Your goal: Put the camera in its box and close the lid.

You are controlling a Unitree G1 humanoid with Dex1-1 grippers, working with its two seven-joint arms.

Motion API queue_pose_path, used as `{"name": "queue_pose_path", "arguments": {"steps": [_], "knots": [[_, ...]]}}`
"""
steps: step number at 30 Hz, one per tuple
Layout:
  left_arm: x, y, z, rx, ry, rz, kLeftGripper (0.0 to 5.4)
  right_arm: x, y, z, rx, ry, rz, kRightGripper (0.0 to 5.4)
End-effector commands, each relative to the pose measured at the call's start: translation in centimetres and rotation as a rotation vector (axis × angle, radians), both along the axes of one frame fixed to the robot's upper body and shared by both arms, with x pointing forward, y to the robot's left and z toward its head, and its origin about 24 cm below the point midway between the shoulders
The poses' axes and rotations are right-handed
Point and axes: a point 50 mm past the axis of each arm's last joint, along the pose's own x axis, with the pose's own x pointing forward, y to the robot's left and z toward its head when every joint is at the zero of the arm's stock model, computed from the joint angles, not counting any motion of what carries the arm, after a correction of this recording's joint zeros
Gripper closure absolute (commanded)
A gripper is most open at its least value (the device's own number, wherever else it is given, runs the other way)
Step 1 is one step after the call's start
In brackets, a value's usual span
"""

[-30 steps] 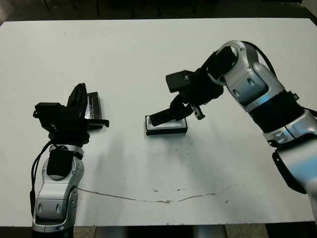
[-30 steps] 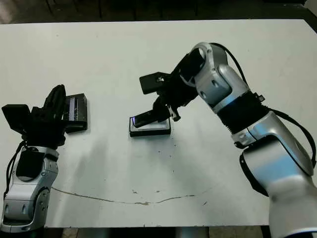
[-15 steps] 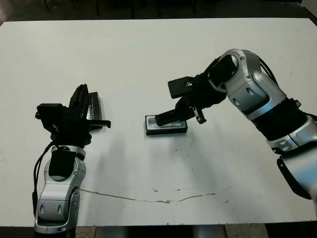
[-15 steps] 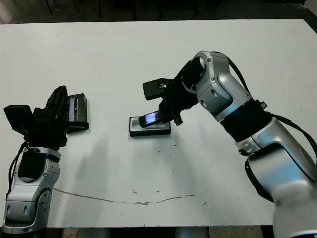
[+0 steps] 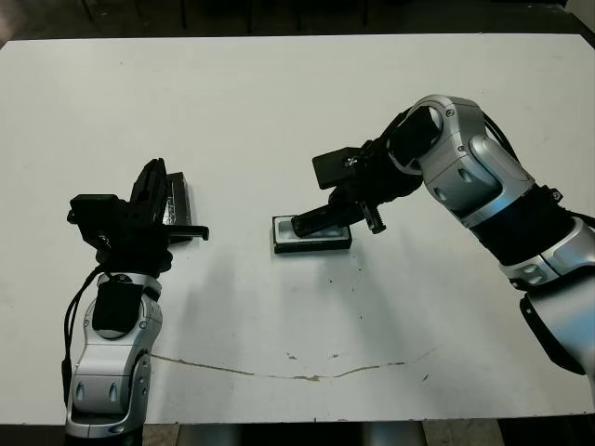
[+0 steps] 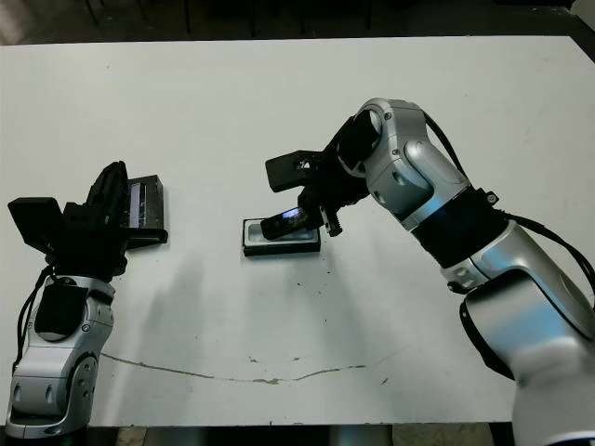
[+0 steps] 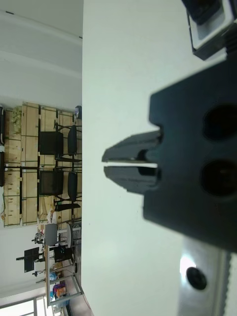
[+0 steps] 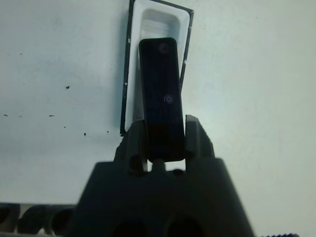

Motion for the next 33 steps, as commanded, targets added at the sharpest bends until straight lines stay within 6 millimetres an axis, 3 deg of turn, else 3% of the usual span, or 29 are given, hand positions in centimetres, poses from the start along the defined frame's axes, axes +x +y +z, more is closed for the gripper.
{"name": "queue_pose_path", "arguments": {"steps": [1, 33], "knots": [[-0.2, 0.3, -0.8, 0.011, 0.036, 0.009, 5.4, -0.3, -0.2, -0.9, -0.035, 0.022, 0.031, 4.83], [-0.9, -0.1, -1.0, 0.0, 0.043, 0.023, 5.4, -2.0, 2.8, -2.9, -0.123, 0.038, 0.142, 4.83]]}}
